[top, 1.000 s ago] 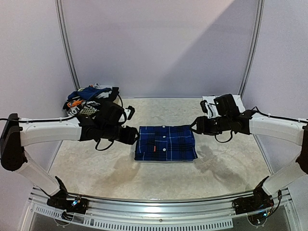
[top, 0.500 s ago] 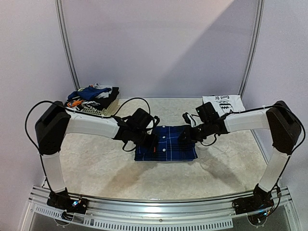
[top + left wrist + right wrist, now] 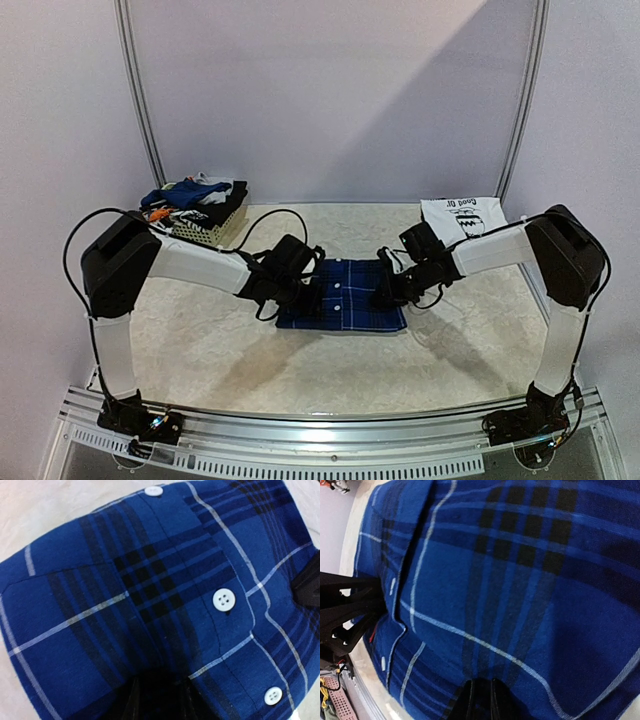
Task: Fold and stack the mixed laundry pile
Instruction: Smooth out the square-folded shirt at the center of the board.
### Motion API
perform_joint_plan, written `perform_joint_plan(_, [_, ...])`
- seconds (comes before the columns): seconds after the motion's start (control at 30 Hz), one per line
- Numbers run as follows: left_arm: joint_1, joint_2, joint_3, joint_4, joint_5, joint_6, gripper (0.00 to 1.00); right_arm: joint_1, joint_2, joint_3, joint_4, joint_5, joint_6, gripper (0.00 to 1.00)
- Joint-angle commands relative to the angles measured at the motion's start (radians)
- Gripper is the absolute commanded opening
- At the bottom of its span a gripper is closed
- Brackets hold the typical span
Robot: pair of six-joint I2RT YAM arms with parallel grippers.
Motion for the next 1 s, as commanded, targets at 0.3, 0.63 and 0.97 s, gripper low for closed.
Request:
perform_joint_plan(0.3, [-0.055, -0.181, 0.028, -0.189, -0.046, 0.037, 0.36, 0.012, -0.054, 0.229, -0.123, -0.105, -0.048, 0.16])
perform_joint_plan(0.63, [-0.059, -0.197, -0.053, -0.171, -0.113, 0.036, 0.36, -0.032, 0.161, 0.473, -0.258, -0.144, -0.112, 0.16])
perform_joint_plan(0.97, [-0.059, -0.126, -0.154, -0.117, -0.198, 0.009, 0.33, -0.077, 0.366, 0.606, -0.311, -0.241, -0.199, 0.17])
